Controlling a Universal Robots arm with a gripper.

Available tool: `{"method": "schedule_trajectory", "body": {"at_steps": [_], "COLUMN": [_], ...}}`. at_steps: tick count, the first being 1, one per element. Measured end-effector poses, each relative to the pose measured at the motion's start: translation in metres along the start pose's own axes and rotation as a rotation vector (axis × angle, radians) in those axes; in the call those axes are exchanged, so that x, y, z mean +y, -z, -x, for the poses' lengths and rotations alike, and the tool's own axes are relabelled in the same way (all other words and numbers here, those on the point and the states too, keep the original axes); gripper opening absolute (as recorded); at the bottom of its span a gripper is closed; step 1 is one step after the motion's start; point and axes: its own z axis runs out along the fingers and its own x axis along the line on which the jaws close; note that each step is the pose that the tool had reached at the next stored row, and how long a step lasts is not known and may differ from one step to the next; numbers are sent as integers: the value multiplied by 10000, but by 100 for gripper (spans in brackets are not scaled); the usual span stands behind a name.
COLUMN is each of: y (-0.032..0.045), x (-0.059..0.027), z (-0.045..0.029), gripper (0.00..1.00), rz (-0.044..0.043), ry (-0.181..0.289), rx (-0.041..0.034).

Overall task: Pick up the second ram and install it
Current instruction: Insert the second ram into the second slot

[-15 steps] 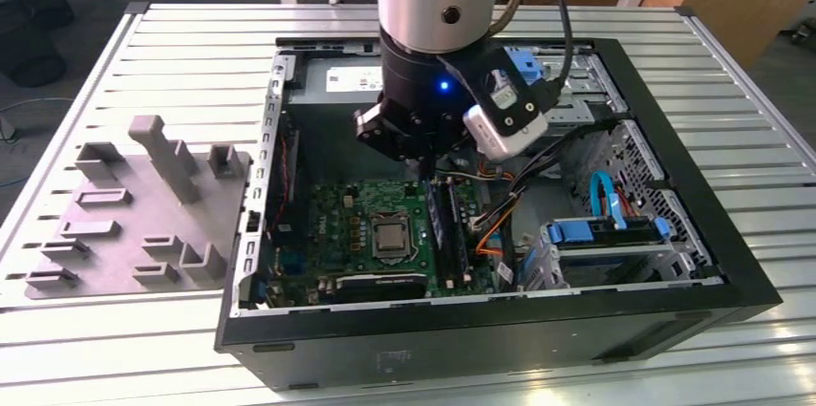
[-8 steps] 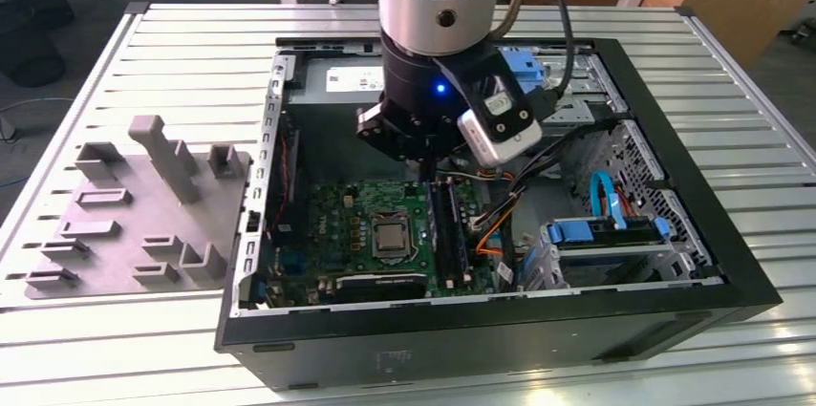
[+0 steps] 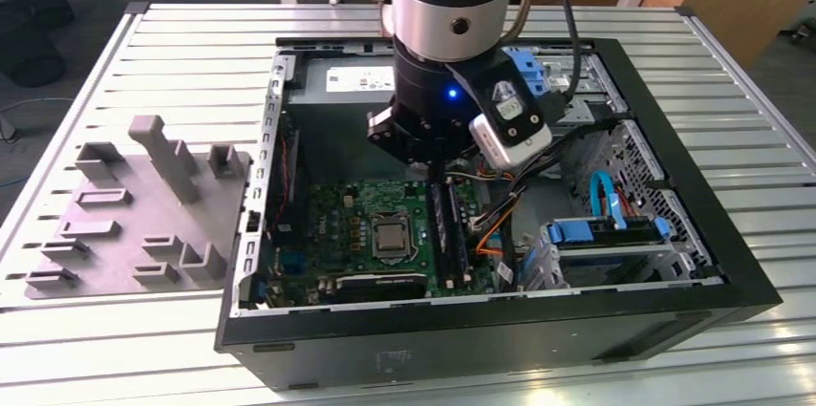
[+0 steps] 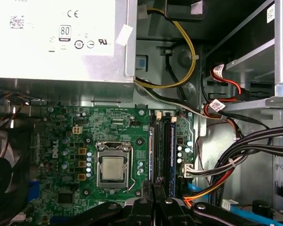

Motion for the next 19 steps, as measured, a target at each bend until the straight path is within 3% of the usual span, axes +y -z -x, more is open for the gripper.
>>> {"method": "schedule_trajectory", "body": {"at_steps": [7,11,19], "y": [-11,-30,-155], "x": [0,-2,-8], "z": [16,69,80], "gripper": [13,13,13], "rz": [3,-2,-36], "ry": [55,63,125], "rx": [5,8,13]}}
